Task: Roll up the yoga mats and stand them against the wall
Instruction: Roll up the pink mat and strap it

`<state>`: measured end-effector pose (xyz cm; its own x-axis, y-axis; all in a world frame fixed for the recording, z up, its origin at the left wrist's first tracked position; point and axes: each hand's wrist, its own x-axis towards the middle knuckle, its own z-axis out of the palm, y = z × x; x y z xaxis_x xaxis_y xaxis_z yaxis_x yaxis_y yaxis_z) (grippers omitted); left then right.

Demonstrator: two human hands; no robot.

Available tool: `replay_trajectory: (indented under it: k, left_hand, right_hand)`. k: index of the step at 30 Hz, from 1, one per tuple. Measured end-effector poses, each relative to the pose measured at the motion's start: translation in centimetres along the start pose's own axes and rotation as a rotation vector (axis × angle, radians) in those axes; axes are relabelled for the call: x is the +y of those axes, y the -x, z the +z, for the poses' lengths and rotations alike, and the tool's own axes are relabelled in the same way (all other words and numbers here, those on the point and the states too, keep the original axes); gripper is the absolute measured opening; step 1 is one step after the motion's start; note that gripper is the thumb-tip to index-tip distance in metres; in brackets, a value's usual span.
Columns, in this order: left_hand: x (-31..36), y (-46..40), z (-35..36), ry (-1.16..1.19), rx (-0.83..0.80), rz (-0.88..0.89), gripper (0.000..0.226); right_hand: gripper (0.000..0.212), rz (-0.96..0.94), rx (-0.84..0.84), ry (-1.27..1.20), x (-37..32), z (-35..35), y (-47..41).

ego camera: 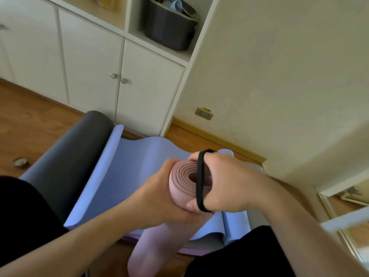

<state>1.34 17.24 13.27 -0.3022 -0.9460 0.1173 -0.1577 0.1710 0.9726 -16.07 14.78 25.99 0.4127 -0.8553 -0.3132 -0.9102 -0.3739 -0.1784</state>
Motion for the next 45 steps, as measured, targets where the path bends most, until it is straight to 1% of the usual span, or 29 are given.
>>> replay_trajectory:
  k: [2,3,5,6,7,8,9,10,12,13,14,15,16,18,19,20,22,24,26,28,31,34,36,38,39,40,42,44,45]
  left_hand:
    - [-0.6,0.0,-0.7,-0.057,-0.123,-0.098,0.094]
    - [-0.4,0.0,-1.3,-0.071,-0.199,-0.129,0.090]
    - [0.9,-0.1,-2.7,-0.077,-0.304,-0.168,0.078]
    - [1.7,-0.2,-3.1,-0.060,-0.313,-0.197,0.068]
    - [2.6,-0.2,-3.1,-0.049,-0.286,-0.232,0.060]
    - [3.4,-0.2,-2.7,-0.086,-0.227,-0.265,0.053]
    - [3.9,0.0,-1.9,-0.191,-0.145,-0.284,0.049]
    - [4.1,0.2,-1.0,-0.358,-0.061,-0.283,0.046]
    - [4.3,0.5,0.6,-0.690,0.064,-0.203,0.035]
    - [4.0,0.5,0.8,-0.767,0.098,-0.161,0.028]
    - [3.6,0.3,0.6,-0.768,0.133,-0.130,0.021]
    - [3.1,0.0,0.0,-0.726,0.155,-0.122,0.018]
    - [2.6,-0.3,-0.7,-0.633,0.184,-0.126,0.017]
    - [2.1,-0.7,-1.9,-0.397,0.229,-0.170,0.023]
    - [1.9,-0.9,-2.2,-0.269,0.242,-0.215,0.029]
    - [1.7,-1.1,-2.4,-0.132,0.243,-0.272,0.031]
    - [1.3,-1.6,-2.8,0.097,0.222,-0.373,0.029]
    - [0.7,-2.0,-3.2,0.224,0.177,-0.436,0.026]
    - [-0.1,-2.2,-3.1,0.256,0.163,-0.458,0.020]
    - [-0.6,-2.5,-2.7,0.174,0.190,-0.420,0.012]
    - [-1.0,-3.4,-2.0,0.112,0.229,-0.402,0.016]
    - [-1.7,-4.3,-1.7,0.146,0.247,-0.460,0.012]
    - [-2.2,-4.5,-1.3,0.228,0.237,-0.495,0.012]
    - [-2.6,-4.4,-1.1,0.275,0.228,-0.505,0.015]
    - [-2.8,-4.3,-1.1,0.297,0.219,-0.514,0.016]
    - [-2.9,-4.3,-1.2,0.324,0.205,-0.527,0.017]
    - [-3.4,-4.1,-1.4,0.356,0.173,-0.544,0.018]
    - [-3.9,-3.8,-1.4,0.312,0.144,-0.537,0.016]
    - [-4.2,-3.5,-1.4,0.246,0.125,-0.519,0.015]
  right_hand:
    - [0.077,0.043,-0.013,-0.070,1.1,2.2,-0.4]
    - [0.076,0.056,-0.002,-0.107,1.5,2.9,-0.6]
    - [0.056,0.060,0.032,-0.146,1.9,3.7,-0.8]
    - [0.044,0.060,0.051,-0.140,1.8,3.8,-0.8]
    - [0.037,0.059,0.066,-0.129,1.6,3.8,-0.8]
    - [0.035,0.057,0.077,-0.112,1.3,3.9,-0.8]
    - [0.034,0.051,0.089,-0.101,0.8,4.0,-0.8]
    - [0.034,0.039,0.103,-0.090,0.3,4.3,-0.8]
    - [0.031,-0.021,0.160,-0.062,-0.5,5.0,-0.7]
    - [0.030,-0.049,0.187,-0.057,-0.6,5.4,-0.6]
    - [0.029,-0.064,0.214,-0.064,-0.8,5.7,-0.5]
    - [0.030,-0.060,0.243,-0.080,-0.7,6.1,-0.3]
    - [0.037,-0.037,0.273,-0.104,-0.5,6.4,-0.1]
    - [0.068,0.040,0.315,-0.154,0.1,7.0,0.4]
    - [0.078,0.071,0.324,-0.182,0.4,7.1,0.5]
    - [0.082,0.086,0.333,-0.215,0.7,7.3,0.6]
    - [0.080,0.088,0.358,-0.287,1.0,7.7,0.8]
    - [0.076,0.083,0.398,-0.324,1.1,8.2,1.1]
    - [0.077,0.085,0.432,-0.322,0.9,8.8,1.4]
    - [0.081,0.083,0.448,-0.334,0.8,9.1,1.5]
    - [0.085,0.104,0.452,-0.358,1.0,9.3,1.3]
    - [0.085,0.108,0.434,-0.381,1.3,9.3,1.2]
    - [0.075,0.102,0.340,-0.558,1.6,9.1,1.4]
    - [0.049,0.103,0.193,-0.910,1.7,8.6,1.7]
    - [0.042,0.124,0.140,-1.065,1.8,8.3,1.9]
    - [0.046,0.148,0.113,-1.166,2.2,8.3,1.9]
    - [0.064,0.197,0.035,-1.289,3.1,8.4,1.8]
    - [0.078,0.243,-0.018,-1.362,4.0,8.7,1.4]
    - [0.079,0.274,-0.008,-1.386,4.4,9.0,1.2]
